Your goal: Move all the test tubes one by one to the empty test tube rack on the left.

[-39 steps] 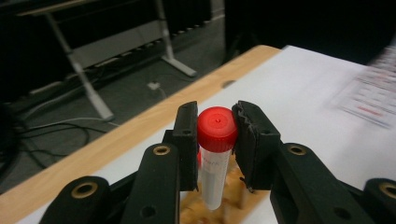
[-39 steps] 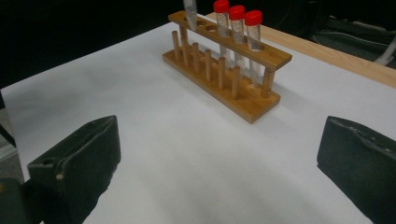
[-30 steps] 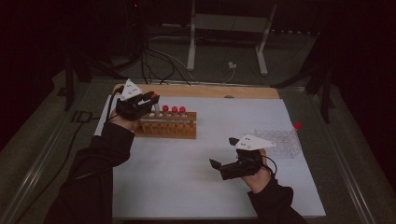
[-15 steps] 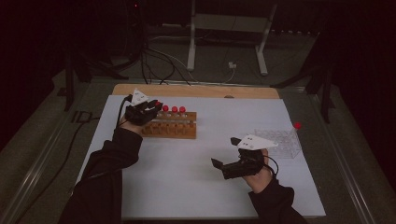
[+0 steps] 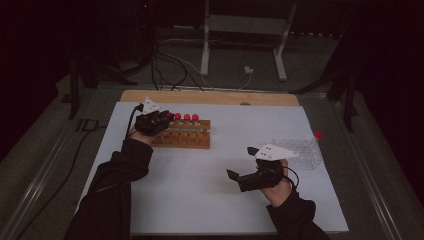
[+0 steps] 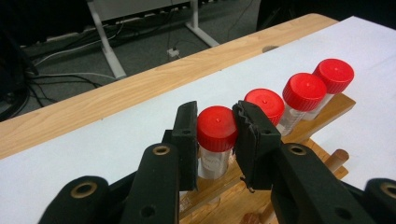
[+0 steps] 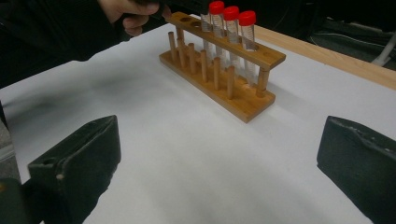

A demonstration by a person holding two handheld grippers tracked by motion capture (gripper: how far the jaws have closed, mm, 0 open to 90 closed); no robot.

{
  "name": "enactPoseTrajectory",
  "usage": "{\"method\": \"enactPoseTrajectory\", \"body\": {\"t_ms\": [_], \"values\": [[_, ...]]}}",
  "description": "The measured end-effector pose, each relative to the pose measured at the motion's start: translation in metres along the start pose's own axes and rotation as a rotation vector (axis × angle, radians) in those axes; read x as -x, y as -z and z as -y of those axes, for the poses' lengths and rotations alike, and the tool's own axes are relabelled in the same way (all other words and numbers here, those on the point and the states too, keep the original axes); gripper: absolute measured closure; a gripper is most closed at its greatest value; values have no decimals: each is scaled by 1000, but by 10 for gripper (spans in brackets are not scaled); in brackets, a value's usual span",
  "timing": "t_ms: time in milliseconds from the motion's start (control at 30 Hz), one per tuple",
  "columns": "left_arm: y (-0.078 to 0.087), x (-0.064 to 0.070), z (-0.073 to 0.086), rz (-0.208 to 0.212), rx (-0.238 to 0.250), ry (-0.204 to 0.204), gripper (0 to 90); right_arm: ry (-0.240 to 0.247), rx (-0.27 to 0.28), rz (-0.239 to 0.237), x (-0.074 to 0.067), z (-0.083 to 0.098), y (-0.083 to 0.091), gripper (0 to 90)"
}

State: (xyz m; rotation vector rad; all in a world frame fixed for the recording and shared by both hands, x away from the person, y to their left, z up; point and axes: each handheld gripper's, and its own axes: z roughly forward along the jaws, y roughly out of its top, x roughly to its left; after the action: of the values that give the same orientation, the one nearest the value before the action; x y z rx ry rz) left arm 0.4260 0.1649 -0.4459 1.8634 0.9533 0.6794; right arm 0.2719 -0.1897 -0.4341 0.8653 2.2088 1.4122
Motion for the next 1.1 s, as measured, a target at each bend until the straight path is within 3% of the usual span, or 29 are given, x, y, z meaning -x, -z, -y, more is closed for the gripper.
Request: {"method": "enactPoseTrajectory", "body": {"t_ms": [100,167,200,233,267,333,467,733,767,900,1100], "values": [[1,0,-1,1,-15,1,700,4,3,1,1,-1,1,0],[1,0,-1,7,-20,7,614,0,2,0,1,-1,1,0],[2,-1,-1,9,-21,10,614,0,2,0,1,-1,1,0],[4,-1,-1,8,-21,13,512,0,4,3,1,-2,2,0],[5,-1,-1,1,-26,13,512,0,4,3,1,-2,2,0],[12,-1,-1,6,-30,7,414,-3,11,6,2,-2,5,0],[26,-2,1,23,-21,7,342,-5,17,12,5,-3,7,0],[61,10,8,135,28,-17,87,-11,45,65,17,-7,21,0],[66,12,10,170,43,-21,87,-11,45,65,17,-7,21,0],[78,22,17,248,64,-34,34,-16,51,106,24,-5,28,0],[88,40,31,319,64,-68,18,-15,40,147,37,0,37,0]]}}
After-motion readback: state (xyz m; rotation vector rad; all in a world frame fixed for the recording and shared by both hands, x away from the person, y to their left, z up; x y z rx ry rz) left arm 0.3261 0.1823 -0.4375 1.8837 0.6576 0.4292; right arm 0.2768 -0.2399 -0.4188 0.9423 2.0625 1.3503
